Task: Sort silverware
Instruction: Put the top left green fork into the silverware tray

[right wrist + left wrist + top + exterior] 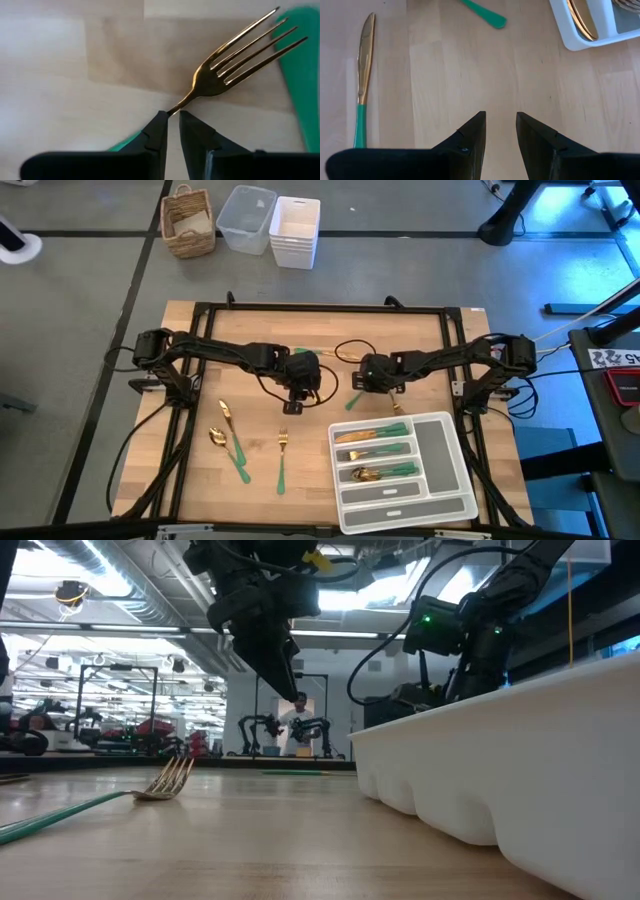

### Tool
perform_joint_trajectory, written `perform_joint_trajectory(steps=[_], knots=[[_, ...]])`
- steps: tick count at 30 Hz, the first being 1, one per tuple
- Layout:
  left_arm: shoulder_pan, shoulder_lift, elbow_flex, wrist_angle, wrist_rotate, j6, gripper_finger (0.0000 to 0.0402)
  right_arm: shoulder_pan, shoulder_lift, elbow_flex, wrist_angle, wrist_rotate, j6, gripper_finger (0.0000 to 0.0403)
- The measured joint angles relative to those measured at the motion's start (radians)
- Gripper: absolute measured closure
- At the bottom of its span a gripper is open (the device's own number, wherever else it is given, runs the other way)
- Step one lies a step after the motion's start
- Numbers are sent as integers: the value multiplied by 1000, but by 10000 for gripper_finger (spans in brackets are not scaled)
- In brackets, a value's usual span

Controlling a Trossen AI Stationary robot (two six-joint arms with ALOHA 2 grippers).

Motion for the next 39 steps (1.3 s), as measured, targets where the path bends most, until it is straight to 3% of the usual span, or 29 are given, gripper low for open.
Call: perform_joint_trajectory(steps=[12,20,29,39], knots=[[0,0,0,-3,0,0,300,0,-6,11,-21,81,-57,352],[0,0,0,-2,0,0,300,0,-28,19,-35,75,-111,352],[0,0,0,-2,0,0,300,0,-63,125,-347,257,-132,352],[0,0,0,2,0,0,300,-44,-9,125,-374,312,-157,352]])
